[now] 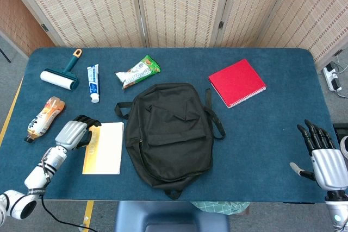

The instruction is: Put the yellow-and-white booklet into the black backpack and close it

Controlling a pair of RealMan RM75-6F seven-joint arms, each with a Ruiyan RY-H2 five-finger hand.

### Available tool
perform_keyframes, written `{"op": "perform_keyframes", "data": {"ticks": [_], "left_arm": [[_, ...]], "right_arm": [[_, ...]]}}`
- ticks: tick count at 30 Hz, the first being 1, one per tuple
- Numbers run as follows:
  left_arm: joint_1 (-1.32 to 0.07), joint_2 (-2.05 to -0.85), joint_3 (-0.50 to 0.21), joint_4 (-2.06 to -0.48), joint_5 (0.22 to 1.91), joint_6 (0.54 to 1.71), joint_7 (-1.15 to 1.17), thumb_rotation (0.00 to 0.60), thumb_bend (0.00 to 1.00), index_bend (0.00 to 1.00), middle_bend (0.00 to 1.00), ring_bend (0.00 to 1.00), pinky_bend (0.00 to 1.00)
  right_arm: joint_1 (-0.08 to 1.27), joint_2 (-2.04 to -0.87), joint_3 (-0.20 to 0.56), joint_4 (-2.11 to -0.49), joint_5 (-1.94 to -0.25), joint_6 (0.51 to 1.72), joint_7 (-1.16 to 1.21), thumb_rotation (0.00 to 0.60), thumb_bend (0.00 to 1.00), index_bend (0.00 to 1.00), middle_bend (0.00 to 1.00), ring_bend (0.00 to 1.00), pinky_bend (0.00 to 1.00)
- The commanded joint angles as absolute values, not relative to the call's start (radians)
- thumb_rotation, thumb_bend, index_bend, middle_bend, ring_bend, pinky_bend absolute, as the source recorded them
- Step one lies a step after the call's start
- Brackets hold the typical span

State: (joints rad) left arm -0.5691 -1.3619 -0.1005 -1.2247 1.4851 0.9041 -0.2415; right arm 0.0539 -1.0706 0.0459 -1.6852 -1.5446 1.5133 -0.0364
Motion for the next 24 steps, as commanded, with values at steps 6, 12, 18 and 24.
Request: {"op": "perform_keyframes", "data": {"ticks": [6,12,18,24], "left_arm": [[-0.650,-1.435,-0.112,-1.138,1.434,0.795,-0.260,0.600,0.79,0.30,0.35,0.23,0.19],[-0.671,-1.485,-0.115,-1.052,1.387,0.754,-0.246,0.600,0.78,0.28,0.32,0.20,0.19],[-0.675,-1.491,-0.102,-1.021,1.358,0.720,-0.225,0.600,0.78,0.28,0.32,0.20,0.18],[-0.640,-1.449,-0.082,-1.073,1.361,0.769,-0.213,0.600,0.77,0.29,0.36,0.23,0.18]], "right_arm": [[0.055,-1.079,0.047,-1.670,-1.536,1.506,-0.027,0.600,0.14,0.00,0.01,0.05,0.08],[0.055,-1.082,0.049,-1.661,-1.529,1.502,-0.020,0.600,0.14,0.00,0.01,0.05,0.08],[0.059,-1.088,0.049,-1.655,-1.525,1.492,-0.018,0.600,0.14,0.00,0.01,0.05,0.08],[0.065,-1.092,0.052,-1.654,-1.524,1.485,-0.023,0.600,0.14,0.00,0.01,0.05,0.08]]}}
